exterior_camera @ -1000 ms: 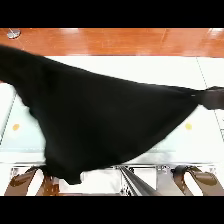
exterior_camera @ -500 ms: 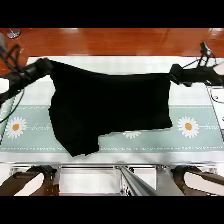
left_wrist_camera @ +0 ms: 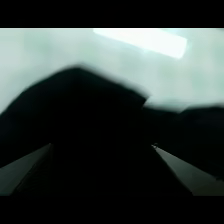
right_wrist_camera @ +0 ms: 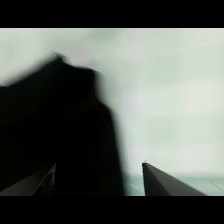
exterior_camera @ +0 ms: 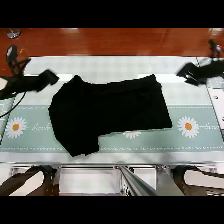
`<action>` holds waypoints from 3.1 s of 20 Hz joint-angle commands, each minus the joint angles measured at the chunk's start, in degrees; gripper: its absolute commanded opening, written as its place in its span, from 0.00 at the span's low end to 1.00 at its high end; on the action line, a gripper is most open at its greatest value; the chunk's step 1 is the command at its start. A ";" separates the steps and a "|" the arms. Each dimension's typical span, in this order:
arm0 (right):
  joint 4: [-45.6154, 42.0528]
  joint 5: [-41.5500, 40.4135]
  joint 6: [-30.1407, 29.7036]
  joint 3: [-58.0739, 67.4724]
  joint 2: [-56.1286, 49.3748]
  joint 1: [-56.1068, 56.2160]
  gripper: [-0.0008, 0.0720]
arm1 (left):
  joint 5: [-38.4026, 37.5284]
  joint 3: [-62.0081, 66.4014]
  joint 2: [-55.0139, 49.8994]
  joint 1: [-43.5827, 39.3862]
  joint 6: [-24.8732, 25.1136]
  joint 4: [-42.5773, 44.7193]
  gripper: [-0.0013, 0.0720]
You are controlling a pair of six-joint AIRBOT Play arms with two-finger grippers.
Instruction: Fold the shirts.
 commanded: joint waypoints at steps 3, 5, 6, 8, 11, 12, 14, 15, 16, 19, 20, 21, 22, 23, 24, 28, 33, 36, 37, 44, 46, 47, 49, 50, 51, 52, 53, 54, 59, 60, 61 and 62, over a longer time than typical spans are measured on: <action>-6.73 -5.25 4.72 -20.61 17.14 -11.13 0.86 | -26.29 -8.74 1.55 16.00 -7.82 9.38 0.97; 9.22 -10.67 -1.81 -31.12 25.53 -11.72 0.86 | -27.58 -16.26 2.05 19.43 0.24 -2.71 0.97; 16.96 -10.88 -6.32 -34.56 28.65 -11.72 0.86 | -28.13 -19.37 1.88 20.00 2.36 -5.09 0.97; 23.04 -9.07 -9.01 -37.99 33.05 -11.72 0.86 | -26.36 -23.06 1.86 21.14 1.07 -1.86 0.97; 20.70 -4.85 -8.85 -38.51 35.39 -11.72 0.86 | -25.92 -24.04 1.86 22.40 0.17 1.95 0.97; 20.15 -3.91 -8.83 -38.51 35.36 -11.72 0.86 | -25.90 -24.57 1.84 22.29 -0.11 1.92 0.97; 19.21 -4.04 -8.39 -38.51 35.36 -11.72 0.86 | -25.49 -26.60 1.86 20.39 0.07 1.64 0.97; 19.21 -4.04 -8.17 -38.51 35.36 -11.72 0.86 | -24.22 -27.98 1.86 18.95 0.13 1.36 0.97; 19.19 -4.02 -7.89 -38.51 35.36 -11.72 0.86 | -22.10 -29.51 1.86 17.44 0.22 0.02 0.97; 16.31 -5.01 -6.10 -38.51 35.36 -11.74 0.85 | -16.41 -32.44 1.86 14.99 8.87 -12.22 0.96; 14.14 -6.36 -5.27 -38.49 35.36 -12.20 0.85 | -15.17 -32.52 1.86 14.91 9.66 -14.21 0.88; 10.64 -7.89 -2.75 -38.49 35.36 -13.60 0.85 | -14.23 -32.48 1.90 14.99 9.92 -15.50 0.59; 6.62 -8.35 -0.13 -38.51 35.32 -15.26 0.85 | -13.73 -32.48 1.95 15.02 11.21 -16.52 0.19; 1.97 -7.04 2.73 -38.51 34.99 -16.98 0.85 | -13.90 -32.48 1.95 14.99 14.45 -18.08 0.04; -2.12 -4.50 4.76 -38.86 34.56 -17.73 0.85 | -14.08 -32.48 1.95 14.99 15.43 -18.99 0.04; -4.63 1.14 9.79 -46.45 34.23 -13.07 0.85 | -14.38 -32.50 1.95 14.97 15.43 -19.04 0.04; -3.98 1.46 8.74 -46.90 28.79 -4.52 0.85 | -14.67 -32.50 1.95 14.93 15.39 -19.19 0.04; 0.11 -2.73 7.89 -46.07 23.74 -2.56 0.85 | -15.26 -32.50 1.95 14.93 15.43 -19.19 0.04; 2.86 -3.93 7.04 -45.09 22.08 -2.58 0.85 | -15.28 -32.52 1.95 14.93 15.43 -19.19 0.04; 6.84 -3.63 6.29 -40.70 11.72 -2.56 0.85 | -15.23 -32.52 1.95 14.93 15.43 -19.19 0.04; 9.29 -4.63 6.19 -40.70 10.38 -2.56 0.85 | -15.23 -32.52 1.95 14.93 15.45 -19.19 0.04; 10.78 -5.99 5.57 -40.59 10.19 -2.56 0.84 | -15.30 -32.52 1.95 14.93 15.96 -19.19 0.04; 11.41 -8.22 4.74 -39.74 10.08 -2.56 0.84 | -15.30 -32.50 1.95 14.93 17.38 -19.17 0.04; 11.41 -9.03 4.79 -39.32 10.05 -2.56 0.83 | -14.86 -32.50 1.95 14.93 17.35 -19.19 0.04; 11.39 -9.42 4.92 -38.75 9.77 -2.56 0.83 | -14.62 -32.50 1.95 14.93 17.35 -19.19 0.04; 11.47 -9.46 4.94 -38.07 9.07 -2.54 0.83 | -14.16 -32.50 1.95 14.93 17.35 -19.19 0.04; 12.09 -9.33 4.87 -37.66 8.07 -2.54 0.83 | -13.70 -32.50 1.95 14.93 17.35 -19.19 0.04; 13.29 -9.01 4.55 -37.62 6.97 -2.54 0.83 | -13.33 -32.50 1.95 14.91 17.33 -19.21 0.04; 13.33 -8.20 2.51 -37.35 5.92 4.37 0.46 | -12.20 -32.50 1.95 14.93 17.35 -19.21 0.04; 13.22 -7.78 1.44 -36.87 5.92 5.42 0.06 | -12.17 -32.48 1.95 14.93 17.35 -19.23 0.04; 12.44 -6.71 1.20 -35.93 5.92 5.77 0.06 | -12.20 -32.41 1.97 14.93 17.35 -19.28 0.04; 11.10 -4.85 1.25 -34.21 5.92 5.75 0.06 | -12.70 -31.82 1.99 14.93 17.33 -19.30 0.04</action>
